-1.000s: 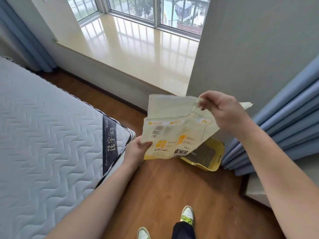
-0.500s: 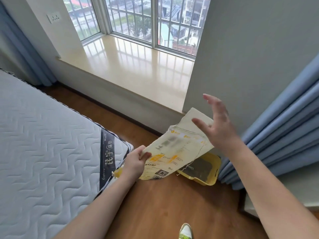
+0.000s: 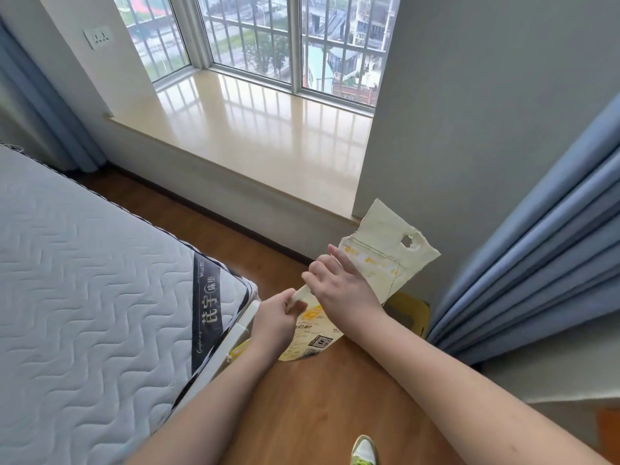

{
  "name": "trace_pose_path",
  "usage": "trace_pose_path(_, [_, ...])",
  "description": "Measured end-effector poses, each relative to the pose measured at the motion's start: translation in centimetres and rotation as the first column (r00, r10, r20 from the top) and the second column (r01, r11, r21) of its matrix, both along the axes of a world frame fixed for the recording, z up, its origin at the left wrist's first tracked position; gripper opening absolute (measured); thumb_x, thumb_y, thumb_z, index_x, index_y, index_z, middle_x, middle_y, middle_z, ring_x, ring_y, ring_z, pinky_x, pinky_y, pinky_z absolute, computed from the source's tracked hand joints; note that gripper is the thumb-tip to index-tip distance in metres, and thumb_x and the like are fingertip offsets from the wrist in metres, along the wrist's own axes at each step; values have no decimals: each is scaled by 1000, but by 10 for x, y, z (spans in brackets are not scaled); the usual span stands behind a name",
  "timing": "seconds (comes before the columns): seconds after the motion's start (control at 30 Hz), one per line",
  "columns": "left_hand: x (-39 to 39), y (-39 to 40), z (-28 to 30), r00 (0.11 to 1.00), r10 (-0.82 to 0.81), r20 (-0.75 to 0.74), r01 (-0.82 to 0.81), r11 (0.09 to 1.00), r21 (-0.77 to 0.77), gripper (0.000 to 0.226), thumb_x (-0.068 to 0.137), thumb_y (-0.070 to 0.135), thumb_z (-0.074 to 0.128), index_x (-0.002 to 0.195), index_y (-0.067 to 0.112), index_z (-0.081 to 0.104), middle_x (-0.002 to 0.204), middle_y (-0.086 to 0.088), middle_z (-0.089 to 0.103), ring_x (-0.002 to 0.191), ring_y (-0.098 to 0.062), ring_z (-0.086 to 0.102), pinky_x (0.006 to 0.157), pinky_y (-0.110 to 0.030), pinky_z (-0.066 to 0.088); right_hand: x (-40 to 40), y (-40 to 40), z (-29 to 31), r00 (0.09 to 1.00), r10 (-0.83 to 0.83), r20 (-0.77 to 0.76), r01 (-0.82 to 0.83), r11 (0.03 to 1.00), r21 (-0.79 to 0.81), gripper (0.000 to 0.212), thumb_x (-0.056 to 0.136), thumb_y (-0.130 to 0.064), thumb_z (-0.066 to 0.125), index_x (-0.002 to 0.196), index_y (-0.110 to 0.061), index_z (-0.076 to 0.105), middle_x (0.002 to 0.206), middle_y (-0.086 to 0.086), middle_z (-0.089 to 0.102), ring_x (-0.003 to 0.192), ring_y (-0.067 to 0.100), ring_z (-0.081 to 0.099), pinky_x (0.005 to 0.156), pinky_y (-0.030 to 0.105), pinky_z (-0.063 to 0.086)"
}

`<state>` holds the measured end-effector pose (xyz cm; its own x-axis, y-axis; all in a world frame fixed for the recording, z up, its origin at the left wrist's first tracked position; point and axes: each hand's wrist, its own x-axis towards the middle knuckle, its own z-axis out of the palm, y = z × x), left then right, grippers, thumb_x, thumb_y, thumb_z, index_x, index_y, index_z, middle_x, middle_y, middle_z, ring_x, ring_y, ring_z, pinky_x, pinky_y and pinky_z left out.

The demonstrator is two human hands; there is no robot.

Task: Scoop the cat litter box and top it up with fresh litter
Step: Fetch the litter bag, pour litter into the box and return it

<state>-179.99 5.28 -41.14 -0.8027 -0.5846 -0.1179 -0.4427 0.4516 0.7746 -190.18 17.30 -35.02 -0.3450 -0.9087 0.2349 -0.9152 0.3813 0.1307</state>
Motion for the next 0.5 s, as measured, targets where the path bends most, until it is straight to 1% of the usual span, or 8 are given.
trace_pose_path(0.03, [-2, 2, -1, 1000, 2, 5, -2, 1000, -9, 28, 89, 26, 66, 71, 10, 52, 59, -4, 53, 63, -19, 46, 63, -36, 40, -4, -1, -1, 999, -11, -31, 12, 1000, 14, 38, 81, -4, 28, 89, -14, 64, 86, 3, 59, 97, 25, 58, 116, 40, 16])
trace_pose_path(0.1, [-7, 6, -6, 1000, -5, 13, 5, 1000, -7, 29, 89, 27, 65, 70, 11, 51, 57, -2, 51, 63, -22, 48, 62, -36, 40, -11, 0, -3, 998, -23, -53, 24, 999, 21, 26, 78, -1, 38, 77, -17, 59, 76, 2, 55, 85, 25, 56, 113, 39, 22])
trace_pose_path(0.17, [-13, 8, -11, 1000, -10, 16, 10, 1000, 2, 32, 89, 30, 65, 69, 11, 48, 54, 0, 48, 62, -24, 47, 61, -39, 41, -22, 2, -7, 999, -22, -48, 23, 1000, 18, 19, 72, 0, 54, 71, -19, 57, 71, -1, 53, 78, 24, 55, 109, 38, 26])
trace_pose_path(0.23, [-17, 8, -18, 1000, -13, 15, 13, 1000, -22, 36, 89, 32, 66, 68, 12, 46, 52, 2, 44, 60, -21, 44, 59, -39, 39, -30, 2, -12, 1000, -10, -30, 10, 1000, 15, 20, 70, 0, 62, 69, -19, 59, 69, -2, 54, 77, 23, 54, 109, 37, 26])
trace_pose_path(0.33, [-23, 2, -32, 999, -32, 8, 32, 998, -45, 42, 89, 34, 67, 60, 19, 41, 51, 5, 45, 57, -12, 41, 57, -36, 35, -39, 0, -26, 999, 43, 2, -43, 999, -11, 20, 73, 0, 61, 70, -19, 61, 70, -2, 56, 77, 22, 54, 113, 36, 23])
trace_pose_path(0.4, [-27, -2, -44, 998, -63, 13, 63, 997, -36, 40, 88, 34, 69, 58, 29, 43, 53, 14, 51, 55, -8, 44, 54, -31, 33, -45, -2, -39, 998, 63, 25, -62, 998, -29, 19, 74, 1, 61, 72, -18, 62, 71, -2, 57, 78, 22, 53, 114, 35, 23])
trace_pose_path(0.47, [-30, -7, -58, 996, -87, 16, 87, 996, -17, 26, 87, 33, 71, 66, 36, 56, 56, 20, 56, 59, -3, 51, 54, -24, 34, -47, -3, -52, 997, 61, 41, -59, 997, -49, 20, 73, 2, 59, 70, -18, 60, 70, -2, 55, 75, 21, 52, 114, 36, 26])
trace_pose_path(0.5, [-30, -9, -66, 995, -94, 15, 94, 996, -8, 16, 86, 34, 72, 73, 36, 63, 58, 21, 59, 64, 1, 54, 56, -21, 35, -46, -4, -60, 997, 66, 44, -63, 996, -67, 21, 73, 3, 55, 69, -17, 59, 69, -2, 53, 74, 21, 52, 114, 36, 27])
